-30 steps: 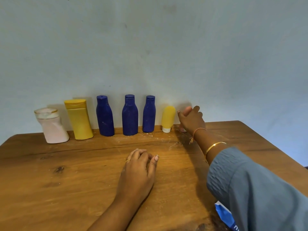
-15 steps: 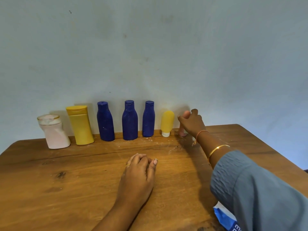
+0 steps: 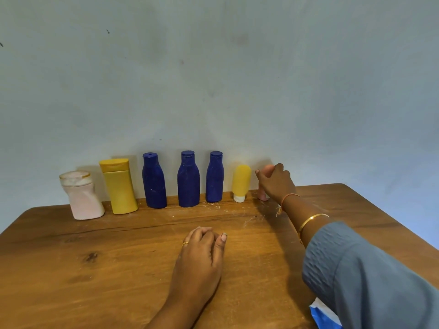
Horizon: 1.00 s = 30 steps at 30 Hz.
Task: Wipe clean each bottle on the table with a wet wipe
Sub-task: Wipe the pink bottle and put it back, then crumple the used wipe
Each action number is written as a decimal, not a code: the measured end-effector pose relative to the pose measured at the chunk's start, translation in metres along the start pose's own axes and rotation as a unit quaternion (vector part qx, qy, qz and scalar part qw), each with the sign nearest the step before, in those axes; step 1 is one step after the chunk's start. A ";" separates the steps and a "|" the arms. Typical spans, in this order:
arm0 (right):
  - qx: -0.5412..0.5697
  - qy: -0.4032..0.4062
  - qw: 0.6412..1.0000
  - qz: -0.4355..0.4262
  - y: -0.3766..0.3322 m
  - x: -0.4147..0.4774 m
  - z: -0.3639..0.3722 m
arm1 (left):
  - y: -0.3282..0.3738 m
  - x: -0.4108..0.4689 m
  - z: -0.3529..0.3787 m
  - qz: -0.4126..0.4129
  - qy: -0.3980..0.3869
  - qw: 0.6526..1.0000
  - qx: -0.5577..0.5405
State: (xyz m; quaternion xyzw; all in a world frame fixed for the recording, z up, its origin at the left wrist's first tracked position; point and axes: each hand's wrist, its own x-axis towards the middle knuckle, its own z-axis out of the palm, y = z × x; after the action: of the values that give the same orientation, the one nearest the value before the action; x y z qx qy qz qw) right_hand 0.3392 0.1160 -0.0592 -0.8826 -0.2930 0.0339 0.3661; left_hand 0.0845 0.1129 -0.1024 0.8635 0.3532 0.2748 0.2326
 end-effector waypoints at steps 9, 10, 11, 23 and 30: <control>0.006 -0.025 1.000 0.017 -0.002 -0.006 -0.013 | 0.001 -0.001 0.000 0.003 0.005 1.000 -0.003; 0.006 -0.026 0.999 0.018 -0.002 -0.008 -0.016 | 0.002 -0.001 0.000 0.003 0.008 1.000 -0.004; 0.010 -0.024 0.999 0.021 -0.001 -0.010 -0.019 | 0.002 -0.002 -0.001 0.003 0.011 1.000 -0.004; 0.247 -0.024 0.964 0.091 -0.014 -0.136 -0.052 | 0.009 -0.039 -0.020 0.027 0.074 0.991 -0.111; 0.328 -0.142 0.925 0.131 -0.036 -0.247 -0.058 | 0.039 -0.120 -0.039 -0.035 0.038 0.967 -0.250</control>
State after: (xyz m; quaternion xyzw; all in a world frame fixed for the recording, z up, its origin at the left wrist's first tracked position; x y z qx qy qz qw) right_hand 0.1338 -0.0337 -0.0314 -0.7299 -0.1965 0.3001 0.5819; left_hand 0.0060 0.0076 -0.0875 0.7540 0.3123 0.3788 0.4365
